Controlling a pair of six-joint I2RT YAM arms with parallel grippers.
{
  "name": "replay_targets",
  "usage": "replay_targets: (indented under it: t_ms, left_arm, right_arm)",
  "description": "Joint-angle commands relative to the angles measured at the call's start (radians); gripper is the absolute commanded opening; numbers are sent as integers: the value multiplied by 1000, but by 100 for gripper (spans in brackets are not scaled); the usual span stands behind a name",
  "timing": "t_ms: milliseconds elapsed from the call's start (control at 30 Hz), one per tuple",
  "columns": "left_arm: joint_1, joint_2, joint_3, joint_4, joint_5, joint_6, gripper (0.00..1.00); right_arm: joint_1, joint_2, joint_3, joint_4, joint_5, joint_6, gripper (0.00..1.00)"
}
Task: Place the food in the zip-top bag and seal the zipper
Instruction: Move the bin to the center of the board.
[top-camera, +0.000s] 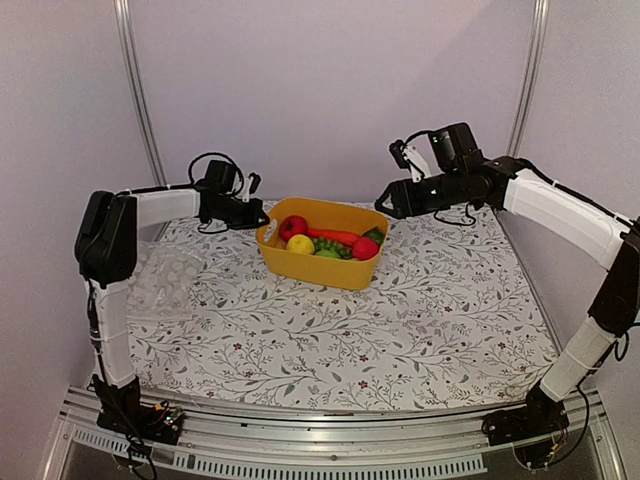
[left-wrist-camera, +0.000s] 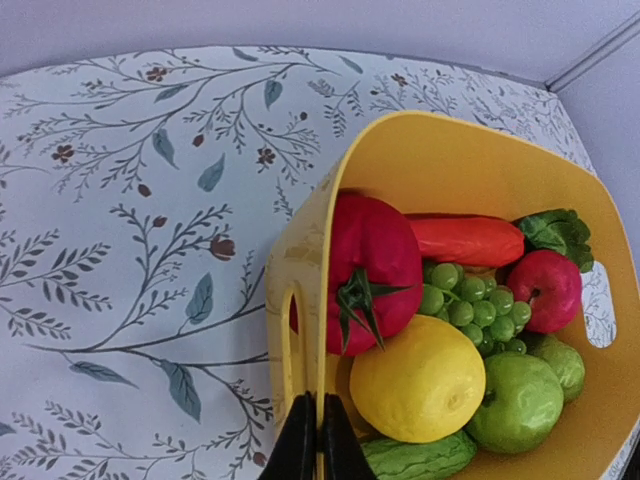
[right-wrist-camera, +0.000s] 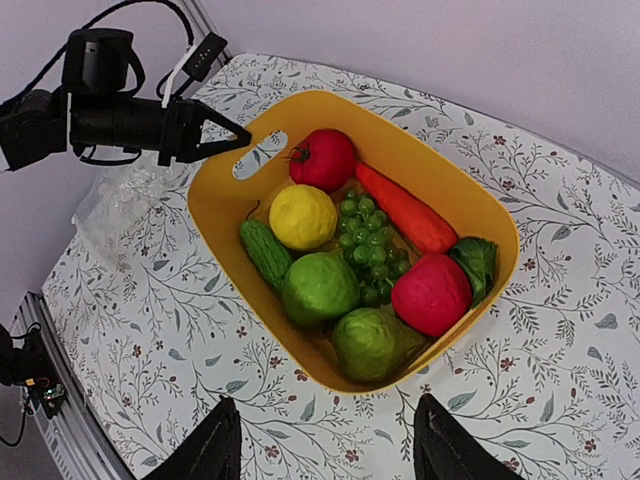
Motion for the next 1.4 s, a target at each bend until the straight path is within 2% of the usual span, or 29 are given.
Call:
replay_targets:
  t_ms: [0, 133, 233, 300, 367, 500, 667, 767, 867, 1000, 1200, 1367]
  left_arm:
    - [-97, 16, 17, 55, 222, 115, 3]
    - [-159, 4, 6, 27, 263, 175, 3]
    - [-206, -6, 1, 25, 262, 173, 11]
    - [-233, -19, -5, 24, 240, 157, 28]
    - [-250, -40, -5, 5, 149, 137, 43]
    - [-253, -134, -38, -18, -20, 88, 65]
    - [-248, -296, -131, -76, -238, 50, 67]
    - [-232, -391, -194, -135, -397, 13, 71]
    - [-182, -469, -282, -176, -456, -35, 72]
    - [-79, -563, -418, -221, -520, -127, 72]
    - [40, -668, -551, -287, -617, -221, 72]
    - [108, -668, -599, -366, -677, -330, 83]
  right_arm:
    - [-4, 65, 48, -105, 61, -53, 57]
    - [-11, 102, 65, -135, 85, -68, 57]
    - [-18, 133, 68, -149, 78, -71, 58]
    - [-19, 156, 65, -150, 73, -70, 58]
    - [-19, 190, 65, -150, 68, -70, 58]
    - [-20, 235, 61, -150, 53, -69, 58]
    - [-26, 281, 59, -146, 107, -56, 55]
    - [-41, 303, 64, -137, 127, -42, 47]
    - [-55, 324, 67, -133, 141, -25, 43]
    - [-86, 338, 66, -130, 153, 2, 30]
    - [-141, 316, 34, -129, 185, 64, 28]
    - [-183, 272, -37, -123, 204, 105, 28]
